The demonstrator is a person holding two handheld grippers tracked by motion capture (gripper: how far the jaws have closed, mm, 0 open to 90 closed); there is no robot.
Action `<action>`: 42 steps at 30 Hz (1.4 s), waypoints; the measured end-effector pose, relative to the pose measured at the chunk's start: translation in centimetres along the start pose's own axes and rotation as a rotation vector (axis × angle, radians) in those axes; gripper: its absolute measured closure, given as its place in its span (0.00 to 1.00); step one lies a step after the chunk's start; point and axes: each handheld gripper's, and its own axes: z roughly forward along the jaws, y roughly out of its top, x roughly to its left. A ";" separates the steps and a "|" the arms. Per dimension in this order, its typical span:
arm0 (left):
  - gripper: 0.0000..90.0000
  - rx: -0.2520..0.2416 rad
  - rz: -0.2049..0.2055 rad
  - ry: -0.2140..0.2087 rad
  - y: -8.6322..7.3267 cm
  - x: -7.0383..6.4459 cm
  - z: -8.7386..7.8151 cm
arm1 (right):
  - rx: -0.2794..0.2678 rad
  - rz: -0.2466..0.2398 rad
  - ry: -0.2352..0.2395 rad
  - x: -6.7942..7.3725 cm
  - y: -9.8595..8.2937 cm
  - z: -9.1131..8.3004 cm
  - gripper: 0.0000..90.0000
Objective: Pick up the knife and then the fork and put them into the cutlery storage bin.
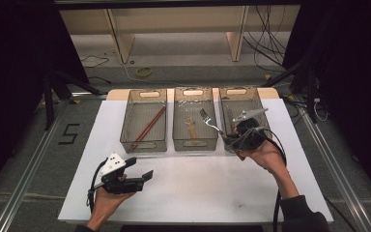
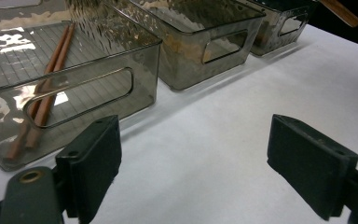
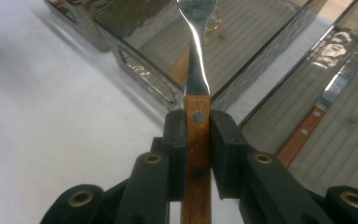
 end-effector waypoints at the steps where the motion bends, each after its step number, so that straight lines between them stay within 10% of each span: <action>1: 0.19 -0.001 -0.001 0.000 0.0 0.0 0.0 | -0.001 0.005 -0.003 -0.2 0.1 0.0 0.87; 42: 0.19 -0.006 -0.005 0.001 0.0 0.1 0.0 | -0.008 0.156 -0.112 -6.5 3.6 0.7 0.87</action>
